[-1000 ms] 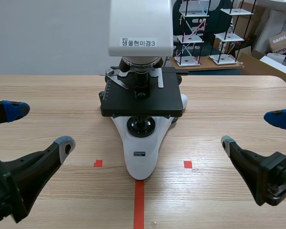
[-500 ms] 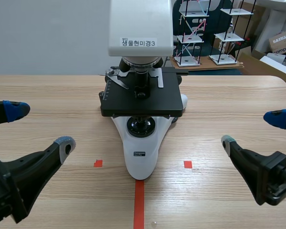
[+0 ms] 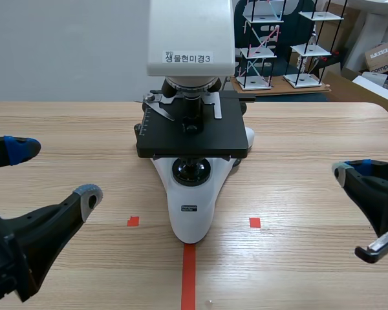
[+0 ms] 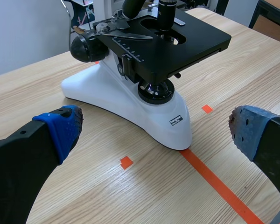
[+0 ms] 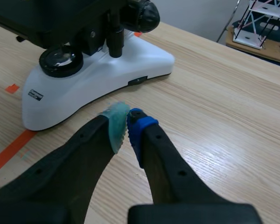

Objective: Point at the fine focus knob

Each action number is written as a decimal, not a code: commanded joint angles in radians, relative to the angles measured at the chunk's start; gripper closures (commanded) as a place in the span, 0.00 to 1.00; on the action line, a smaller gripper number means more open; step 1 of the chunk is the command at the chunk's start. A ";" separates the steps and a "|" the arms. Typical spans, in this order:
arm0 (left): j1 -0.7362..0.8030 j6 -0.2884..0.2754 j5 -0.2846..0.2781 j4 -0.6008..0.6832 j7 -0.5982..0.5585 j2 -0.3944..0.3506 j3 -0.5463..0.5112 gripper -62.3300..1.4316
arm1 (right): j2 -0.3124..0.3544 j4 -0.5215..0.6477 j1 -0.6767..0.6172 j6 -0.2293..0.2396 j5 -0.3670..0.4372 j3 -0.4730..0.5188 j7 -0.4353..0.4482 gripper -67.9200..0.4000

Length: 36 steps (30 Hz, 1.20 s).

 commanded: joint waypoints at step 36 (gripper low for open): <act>0.000 0.000 -0.010 0.006 -0.018 0.005 -0.004 0.00 | 0.048 -0.729 0.830 -0.052 0.008 -0.520 0.318 0.98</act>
